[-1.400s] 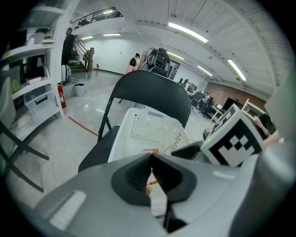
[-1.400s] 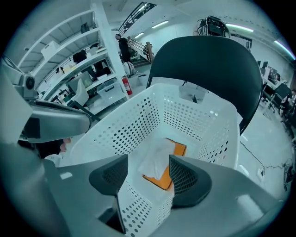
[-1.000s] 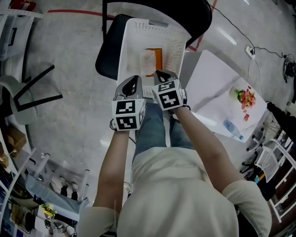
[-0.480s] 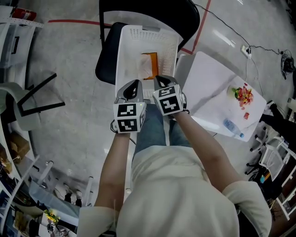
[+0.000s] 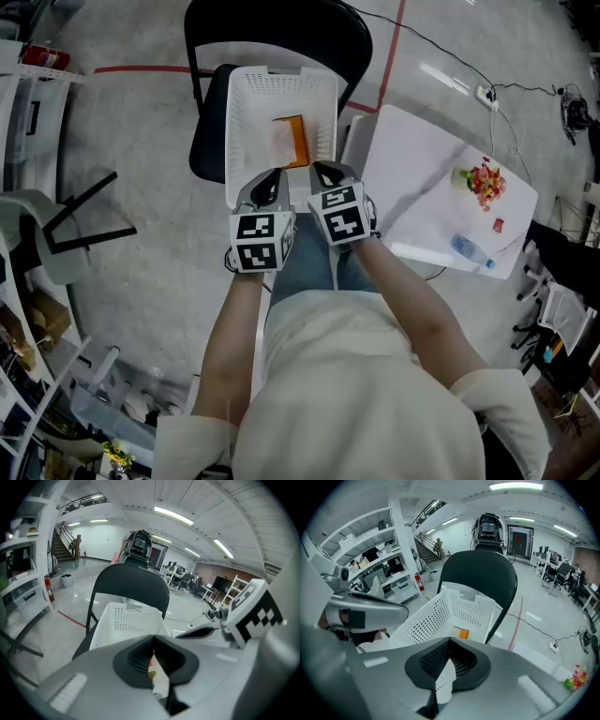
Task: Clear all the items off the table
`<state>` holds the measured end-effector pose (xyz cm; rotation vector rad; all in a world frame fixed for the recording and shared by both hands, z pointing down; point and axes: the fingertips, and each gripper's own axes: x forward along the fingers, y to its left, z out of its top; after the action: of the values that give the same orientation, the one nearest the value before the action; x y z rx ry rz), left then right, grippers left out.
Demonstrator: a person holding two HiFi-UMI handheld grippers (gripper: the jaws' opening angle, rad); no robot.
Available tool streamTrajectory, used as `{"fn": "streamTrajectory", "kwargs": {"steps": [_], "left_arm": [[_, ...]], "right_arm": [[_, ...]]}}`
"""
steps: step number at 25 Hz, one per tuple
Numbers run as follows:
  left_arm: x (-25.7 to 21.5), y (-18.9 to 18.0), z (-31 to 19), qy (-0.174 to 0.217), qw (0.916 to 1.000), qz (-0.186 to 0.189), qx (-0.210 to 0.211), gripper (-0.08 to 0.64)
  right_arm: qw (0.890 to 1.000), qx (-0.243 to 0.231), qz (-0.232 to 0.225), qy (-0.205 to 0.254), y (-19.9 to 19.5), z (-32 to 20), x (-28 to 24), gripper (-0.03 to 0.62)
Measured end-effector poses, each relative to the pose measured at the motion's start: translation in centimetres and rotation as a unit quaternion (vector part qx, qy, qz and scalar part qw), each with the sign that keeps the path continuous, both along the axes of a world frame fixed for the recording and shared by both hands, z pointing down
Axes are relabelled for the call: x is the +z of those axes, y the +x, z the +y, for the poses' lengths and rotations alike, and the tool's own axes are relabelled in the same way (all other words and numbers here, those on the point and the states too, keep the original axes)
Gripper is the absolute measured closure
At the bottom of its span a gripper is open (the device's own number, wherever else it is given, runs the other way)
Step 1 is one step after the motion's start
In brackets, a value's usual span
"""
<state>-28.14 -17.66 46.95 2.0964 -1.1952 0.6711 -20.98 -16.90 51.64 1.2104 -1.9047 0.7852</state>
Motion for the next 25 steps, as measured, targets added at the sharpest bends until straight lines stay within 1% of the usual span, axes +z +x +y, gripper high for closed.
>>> {"fn": "streamTrajectory", "kwargs": {"steps": [4,10,15,25], "left_arm": [[-0.8,1.8,0.4,0.004,0.9998,0.0,0.021,0.551],[-1.9,5.2,1.2,0.006,0.9983,0.004,0.059,0.55],[-2.9,8.7,2.1,0.013,0.9955,0.004,0.094,0.55],[-4.4,15.6,4.8,0.022,0.9884,0.004,0.15,0.551]], "right_arm": [[1.0,0.023,-0.001,0.009,2.0,0.8,-1.0,0.594],[0.998,0.065,0.006,0.025,6.4,1.4,-2.7,0.594],[0.994,0.099,0.008,0.04,10.1,2.3,-4.4,0.594],[0.987,0.149,0.01,0.054,16.7,6.0,-6.2,0.594]]}}
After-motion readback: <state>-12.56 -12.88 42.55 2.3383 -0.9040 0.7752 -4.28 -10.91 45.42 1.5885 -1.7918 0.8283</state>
